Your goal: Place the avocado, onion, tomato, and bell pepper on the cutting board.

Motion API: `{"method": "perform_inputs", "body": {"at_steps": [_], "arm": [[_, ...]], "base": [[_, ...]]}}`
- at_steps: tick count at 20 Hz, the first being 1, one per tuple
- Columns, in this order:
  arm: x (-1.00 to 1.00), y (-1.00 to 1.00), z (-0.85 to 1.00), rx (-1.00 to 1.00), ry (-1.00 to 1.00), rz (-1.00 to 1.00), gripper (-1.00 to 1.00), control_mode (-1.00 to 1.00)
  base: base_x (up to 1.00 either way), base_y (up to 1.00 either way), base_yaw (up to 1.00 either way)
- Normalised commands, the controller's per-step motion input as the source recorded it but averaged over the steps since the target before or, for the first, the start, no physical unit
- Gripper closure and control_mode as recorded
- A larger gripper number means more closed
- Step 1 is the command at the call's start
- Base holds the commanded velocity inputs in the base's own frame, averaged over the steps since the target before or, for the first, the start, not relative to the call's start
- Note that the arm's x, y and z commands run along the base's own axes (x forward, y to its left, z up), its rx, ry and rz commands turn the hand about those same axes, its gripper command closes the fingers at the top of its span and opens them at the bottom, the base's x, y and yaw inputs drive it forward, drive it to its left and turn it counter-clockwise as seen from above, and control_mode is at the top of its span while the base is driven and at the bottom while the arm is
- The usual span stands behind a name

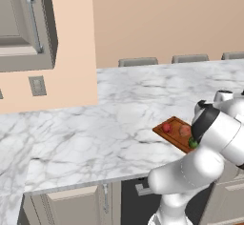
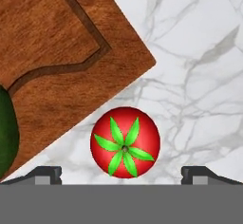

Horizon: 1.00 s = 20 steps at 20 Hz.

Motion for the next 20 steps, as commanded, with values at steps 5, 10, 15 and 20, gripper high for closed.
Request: {"method": "perform_inputs", "body": {"at_steps": [5, 10, 15, 20], "arm": [[0.04, -0.03, -0.21, 0.01, 0.0, 0.0, -1.0, -1.0], [0.06, 0.0, -0.24, 0.0, 0.0, 0.0, -1.0, -1.0], [0.02, 0.0, -0.22, 0.0, 0.0, 0.0, 1.0, -1.0], [-0.09, 0.0, 0.2, 0.0, 0.0, 0.0, 1.0, -1.0]], "base": [[0.0, 0.0, 0.0], [0.0, 0.0, 0.0], [0.0, 0.0, 0.0], [0.0, 0.0, 0.0]]}}
